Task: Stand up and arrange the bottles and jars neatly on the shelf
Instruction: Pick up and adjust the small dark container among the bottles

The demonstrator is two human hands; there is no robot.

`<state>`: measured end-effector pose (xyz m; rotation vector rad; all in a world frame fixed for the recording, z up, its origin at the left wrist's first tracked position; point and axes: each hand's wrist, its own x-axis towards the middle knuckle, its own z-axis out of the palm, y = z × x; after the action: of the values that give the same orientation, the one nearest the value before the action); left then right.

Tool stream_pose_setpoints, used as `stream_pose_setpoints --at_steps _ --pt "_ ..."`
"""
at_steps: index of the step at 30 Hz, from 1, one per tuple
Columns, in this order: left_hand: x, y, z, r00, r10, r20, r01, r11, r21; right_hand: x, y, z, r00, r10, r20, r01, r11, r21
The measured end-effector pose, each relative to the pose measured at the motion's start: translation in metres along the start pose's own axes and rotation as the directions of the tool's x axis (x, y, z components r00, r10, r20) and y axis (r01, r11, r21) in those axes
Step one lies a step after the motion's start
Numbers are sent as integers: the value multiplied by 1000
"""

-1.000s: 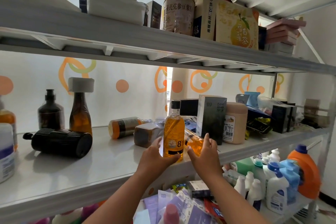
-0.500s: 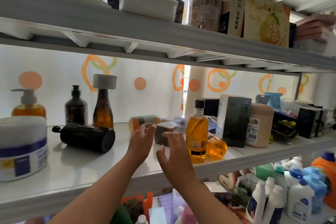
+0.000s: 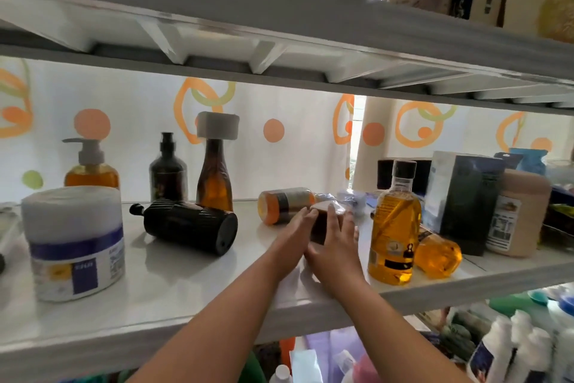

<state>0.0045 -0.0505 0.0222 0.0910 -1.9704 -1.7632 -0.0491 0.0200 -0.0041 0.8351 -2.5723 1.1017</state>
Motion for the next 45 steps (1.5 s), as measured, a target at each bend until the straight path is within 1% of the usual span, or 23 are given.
stream_pose_setpoints --at_steps 3,8,10,12,14,16,17,20,22,24,28,35,45 --pt "4 -6 -1 997 3 -76 -2 1000 12 3 1 0 999 29 37 -31 999 37" --pt "8 -8 -2 995 1 -97 4 999 50 2 1 2 999 -5 -34 4 1000 -17" --pt "11 -11 -2 998 -17 -62 24 992 122 -1 -1 1 998 -18 -67 14 998 -60" --pt "11 -10 -1 997 -73 -31 77 983 164 -4 -4 0 995 -22 -97 14 996 -85" --pt "14 -17 -3 990 -111 -84 123 980 154 -8 -7 -1 994 -20 -110 11 997 -82" --pt "10 -18 -3 990 -73 -118 96 976 198 -11 -8 -2 993 -28 -118 20 997 -71" --pt "9 -18 -4 990 -81 -112 103 973 204 -12 -9 -3 992 -33 -118 25 998 -65" --pt "8 -19 -7 995 -61 -73 80 952 296 -18 -13 -5 993 -36 -109 29 998 -63" --pt "6 -18 -9 998 -26 -53 42 945 324 -23 -15 -6 994 -27 -105 21 998 -60" --pt "2 -14 -9 999 -6 -41 18 951 308 -27 -18 -7 994 -28 -102 22 998 -56" --pt "-6 -12 -15 997 -62 -39 70 966 249 -37 -20 -8 992 -51 -118 46 998 -44" --pt "-27 -8 -21 998 -63 -30 67 978 195 -58 -25 -8 987 -74 -146 69 997 -35" --pt "-32 -8 -22 996 -89 -14 90 979 181 -61 -22 -4 984 -74 -163 67 997 -48"
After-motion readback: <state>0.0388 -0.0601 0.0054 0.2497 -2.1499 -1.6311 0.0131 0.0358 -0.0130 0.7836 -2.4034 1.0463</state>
